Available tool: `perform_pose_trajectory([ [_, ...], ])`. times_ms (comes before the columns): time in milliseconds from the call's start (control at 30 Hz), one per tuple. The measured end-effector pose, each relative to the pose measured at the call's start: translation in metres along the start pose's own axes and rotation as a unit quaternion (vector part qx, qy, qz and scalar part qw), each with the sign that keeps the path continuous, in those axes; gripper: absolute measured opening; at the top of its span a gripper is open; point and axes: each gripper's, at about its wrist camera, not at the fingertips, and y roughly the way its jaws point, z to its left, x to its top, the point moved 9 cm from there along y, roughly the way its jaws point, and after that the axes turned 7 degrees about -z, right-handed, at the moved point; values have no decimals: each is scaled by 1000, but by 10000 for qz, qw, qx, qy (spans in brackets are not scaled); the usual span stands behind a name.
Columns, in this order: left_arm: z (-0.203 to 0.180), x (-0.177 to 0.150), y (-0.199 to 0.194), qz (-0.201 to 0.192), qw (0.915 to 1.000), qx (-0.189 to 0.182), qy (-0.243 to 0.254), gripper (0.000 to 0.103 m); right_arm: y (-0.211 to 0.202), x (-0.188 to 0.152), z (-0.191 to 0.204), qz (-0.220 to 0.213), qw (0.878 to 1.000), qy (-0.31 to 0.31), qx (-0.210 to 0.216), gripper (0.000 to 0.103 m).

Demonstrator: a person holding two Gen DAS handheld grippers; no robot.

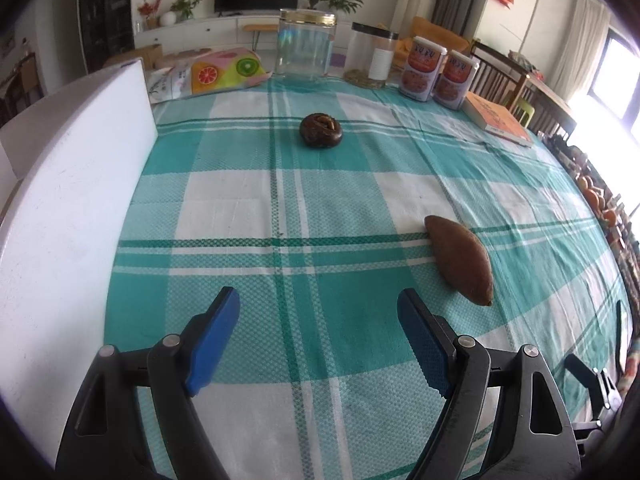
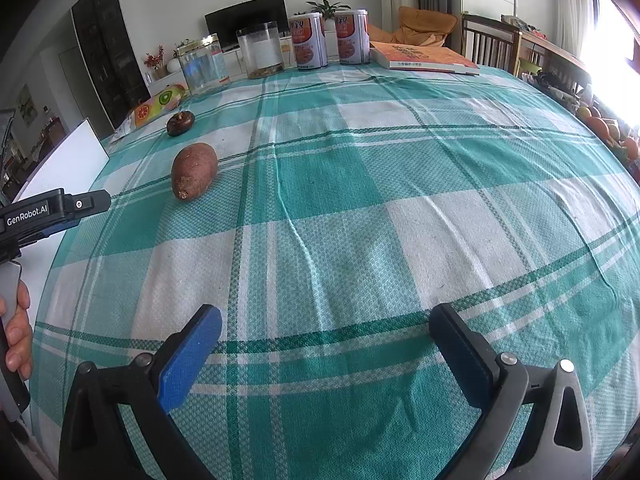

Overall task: Organize fruits
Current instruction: 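Move the left tool to the last dark brown fruit and close on it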

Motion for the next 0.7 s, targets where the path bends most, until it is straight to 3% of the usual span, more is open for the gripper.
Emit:
perform_pose_trajectory([
  [100, 1, 19, 4, -133, 9999, 48, -7, 83, 0, 0, 0, 3, 10000, -9, -8, 103],
  [300, -9, 47, 22, -277, 9974, 415, 513, 83, 0, -1, 1, 17, 10000, -34, -22, 103],
  [700, -11, 61, 44, -279, 9926, 753, 912, 83, 1, -1, 2, 39, 10000, -73, -56, 103],
])
